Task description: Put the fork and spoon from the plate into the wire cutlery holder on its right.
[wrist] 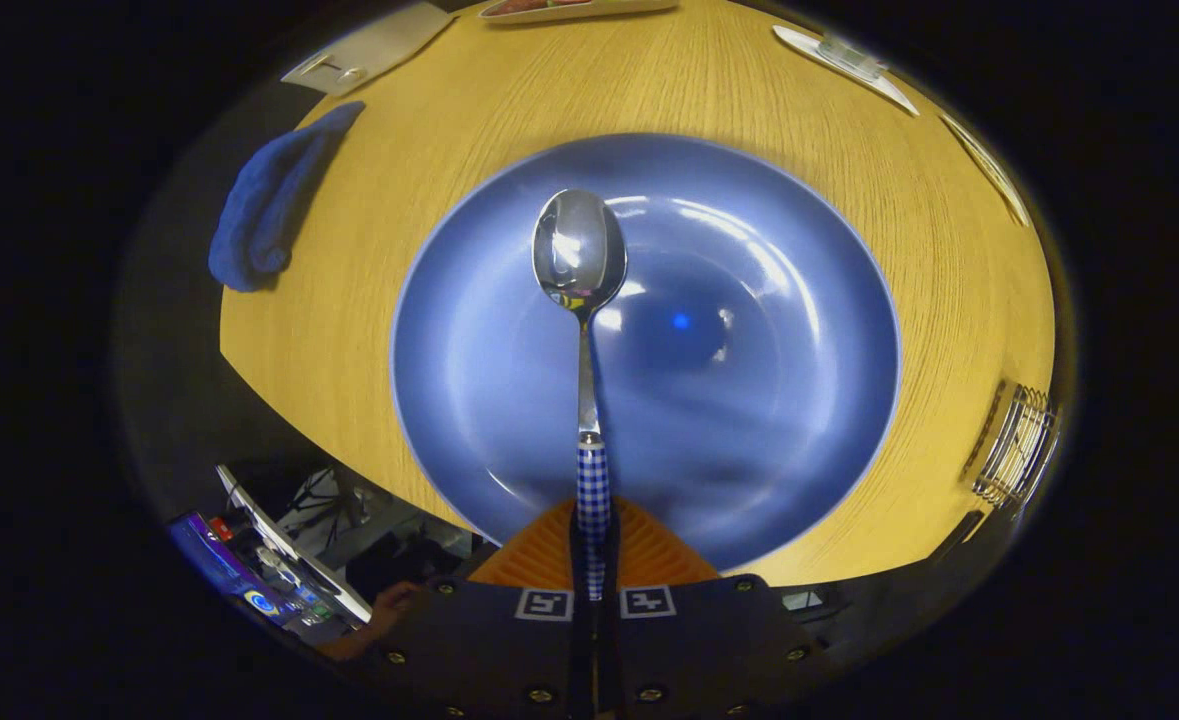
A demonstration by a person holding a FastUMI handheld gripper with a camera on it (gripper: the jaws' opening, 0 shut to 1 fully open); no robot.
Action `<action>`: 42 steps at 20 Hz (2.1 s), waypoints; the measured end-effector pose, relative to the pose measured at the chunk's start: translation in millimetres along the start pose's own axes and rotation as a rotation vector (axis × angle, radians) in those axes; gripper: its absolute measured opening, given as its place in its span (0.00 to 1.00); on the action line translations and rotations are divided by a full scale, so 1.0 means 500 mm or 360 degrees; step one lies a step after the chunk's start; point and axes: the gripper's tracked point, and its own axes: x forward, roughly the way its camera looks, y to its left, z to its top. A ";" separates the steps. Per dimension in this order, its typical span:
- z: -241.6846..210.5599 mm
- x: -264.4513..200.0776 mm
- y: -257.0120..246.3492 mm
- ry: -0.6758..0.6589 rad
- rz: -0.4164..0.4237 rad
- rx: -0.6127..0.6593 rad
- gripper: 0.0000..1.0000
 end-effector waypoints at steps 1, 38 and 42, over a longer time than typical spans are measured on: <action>-0.001 -0.004 -0.004 0.0005 -0.0008 -0.0029 0.03; -0.309 -0.392 -0.435 0.0440 -0.0048 0.0116 0.02; -0.316 -0.399 -0.451 0.0462 0.0003 0.0215 0.02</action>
